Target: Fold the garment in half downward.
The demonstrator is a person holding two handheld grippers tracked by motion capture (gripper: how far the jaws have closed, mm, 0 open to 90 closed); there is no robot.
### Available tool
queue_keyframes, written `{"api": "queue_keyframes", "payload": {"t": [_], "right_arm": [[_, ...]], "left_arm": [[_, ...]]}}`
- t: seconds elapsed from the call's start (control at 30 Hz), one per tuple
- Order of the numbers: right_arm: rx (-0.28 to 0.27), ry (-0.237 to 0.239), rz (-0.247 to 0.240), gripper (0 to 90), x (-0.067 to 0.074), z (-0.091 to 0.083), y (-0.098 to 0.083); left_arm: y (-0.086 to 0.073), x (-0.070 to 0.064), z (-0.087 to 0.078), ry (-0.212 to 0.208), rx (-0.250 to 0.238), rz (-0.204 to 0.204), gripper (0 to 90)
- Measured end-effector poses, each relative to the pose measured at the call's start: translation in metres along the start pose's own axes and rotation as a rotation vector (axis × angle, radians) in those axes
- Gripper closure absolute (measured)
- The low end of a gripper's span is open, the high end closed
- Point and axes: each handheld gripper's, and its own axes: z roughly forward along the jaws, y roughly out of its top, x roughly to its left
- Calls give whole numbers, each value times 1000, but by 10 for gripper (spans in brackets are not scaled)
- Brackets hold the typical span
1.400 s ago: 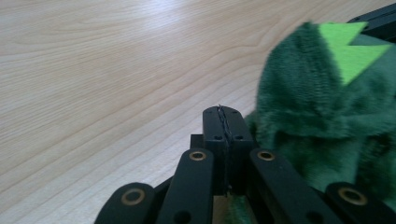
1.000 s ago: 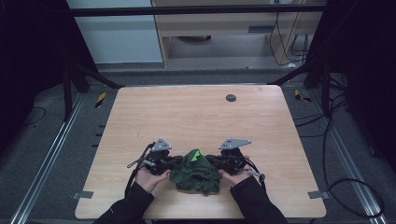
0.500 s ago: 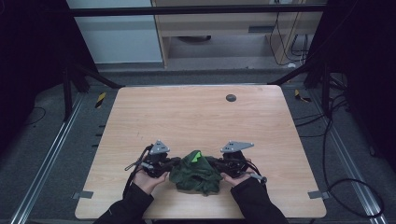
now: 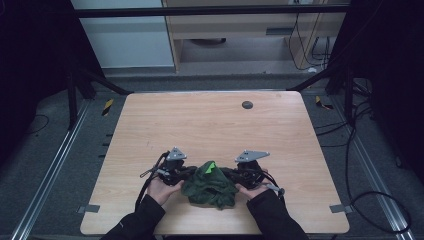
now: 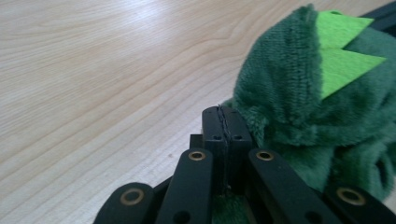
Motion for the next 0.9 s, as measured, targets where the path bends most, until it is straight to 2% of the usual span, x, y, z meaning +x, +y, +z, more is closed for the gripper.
{"api": "queue_keyframes", "payload": {"t": [0.37, 0.9], "right_arm": [[-15, 28, -22, 896, 9, -8, -2], [-3, 65, -13, 896, 21, -22, -19]], "left_arm": [[-7, -21, -14, -66, 16, 41, 899], [-28, -41, -26, -108, 51, 66, 899]]}}
